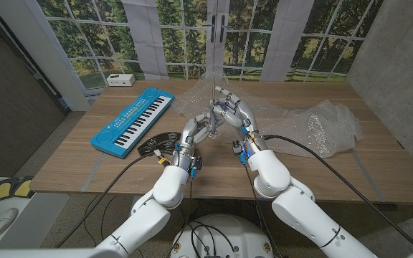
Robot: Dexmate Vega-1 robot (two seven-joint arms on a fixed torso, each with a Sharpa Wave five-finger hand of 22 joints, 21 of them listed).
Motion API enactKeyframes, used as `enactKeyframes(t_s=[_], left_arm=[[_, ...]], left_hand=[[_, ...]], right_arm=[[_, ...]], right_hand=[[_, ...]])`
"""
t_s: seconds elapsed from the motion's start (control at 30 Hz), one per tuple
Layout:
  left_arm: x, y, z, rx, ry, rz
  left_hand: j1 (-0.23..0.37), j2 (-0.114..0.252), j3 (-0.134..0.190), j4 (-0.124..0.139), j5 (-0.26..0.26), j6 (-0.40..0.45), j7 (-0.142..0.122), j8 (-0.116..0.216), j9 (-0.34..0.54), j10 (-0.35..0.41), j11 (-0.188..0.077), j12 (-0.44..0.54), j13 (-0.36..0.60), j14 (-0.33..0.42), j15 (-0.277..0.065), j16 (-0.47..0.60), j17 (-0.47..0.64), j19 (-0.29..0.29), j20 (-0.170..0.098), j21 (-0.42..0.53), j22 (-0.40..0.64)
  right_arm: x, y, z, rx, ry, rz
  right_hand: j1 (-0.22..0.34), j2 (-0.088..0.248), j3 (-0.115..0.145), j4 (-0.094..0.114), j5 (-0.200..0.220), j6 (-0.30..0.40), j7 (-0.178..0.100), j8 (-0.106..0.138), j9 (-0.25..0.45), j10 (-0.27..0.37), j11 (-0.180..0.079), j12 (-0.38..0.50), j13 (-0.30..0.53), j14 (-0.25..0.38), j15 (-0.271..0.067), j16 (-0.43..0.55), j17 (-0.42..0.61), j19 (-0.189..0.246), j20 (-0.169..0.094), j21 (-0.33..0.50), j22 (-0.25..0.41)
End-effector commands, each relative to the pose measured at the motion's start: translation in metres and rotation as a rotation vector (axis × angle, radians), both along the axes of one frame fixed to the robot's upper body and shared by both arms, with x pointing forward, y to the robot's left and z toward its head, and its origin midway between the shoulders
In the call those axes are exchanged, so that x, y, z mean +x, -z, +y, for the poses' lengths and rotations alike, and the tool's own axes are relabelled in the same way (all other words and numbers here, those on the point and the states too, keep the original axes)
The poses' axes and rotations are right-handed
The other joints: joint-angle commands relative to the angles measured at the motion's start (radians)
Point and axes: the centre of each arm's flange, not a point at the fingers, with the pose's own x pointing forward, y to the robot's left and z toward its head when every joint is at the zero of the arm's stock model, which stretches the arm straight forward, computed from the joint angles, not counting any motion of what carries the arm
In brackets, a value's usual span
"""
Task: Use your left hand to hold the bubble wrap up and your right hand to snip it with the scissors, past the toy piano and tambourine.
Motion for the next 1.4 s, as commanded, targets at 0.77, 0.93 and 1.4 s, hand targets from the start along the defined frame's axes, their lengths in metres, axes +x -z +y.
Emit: enactKeyframes(t_s=[0.77, 0.93, 1.4], left_arm=[[0.008, 0.002, 0.002, -0.045, 0.082, 0.076], [0.007, 0.002, 0.002, -0.057, 0.096, 0.082], [0.007, 0.002, 0.002, -0.098, 0.231, 0.065]], left_hand=[[-0.001, 0.0, 0.024, -0.006, -0.001, 0.012, 0.011, -0.004, 0.043, 0.15, -0.064, 0.669, 0.001, 0.051, -0.135, -0.035, 0.054, -0.019, -0.062, 0.091, -0.034], [-0.003, -0.002, 0.027, -0.007, 0.0, 0.009, 0.01, -0.008, 0.046, 0.154, -0.065, 0.669, 0.001, 0.053, -0.135, -0.048, 0.066, -0.027, -0.064, 0.11, -0.046], [-0.006, -0.006, 0.035, -0.007, 0.001, 0.009, 0.006, -0.018, 0.054, 0.149, -0.065, 0.667, 0.0, 0.049, -0.136, -0.087, 0.073, -0.053, -0.064, 0.157, -0.08]], right_arm=[[0.007, 0.003, -0.006, 0.023, -0.038, -0.022], [0.009, 0.006, -0.007, 0.044, -0.036, -0.025], [0.015, 0.012, -0.017, 0.108, -0.005, 0.004]], right_hand=[[-0.388, -0.049, -0.127, 0.135, -0.107, -0.167, 0.049, 0.011, -0.001, -0.179, -0.042, -0.128, -0.011, -0.261, -0.005, -0.031, -0.137, -0.052, 0.019, -0.001, 0.002], [-0.507, -0.058, -0.17, 0.173, -0.211, -0.233, 0.07, 0.008, -0.004, -0.297, 0.002, -0.231, -0.05, -0.336, 0.036, -0.029, -0.185, -0.073, 0.02, -0.002, 0.003], [-0.584, -0.055, -0.194, 0.202, -0.259, -0.268, 0.083, 0.009, -0.005, -0.33, 0.012, -0.273, -0.068, -0.36, 0.047, -0.023, -0.208, -0.078, 0.02, 0.001, 0.004]])
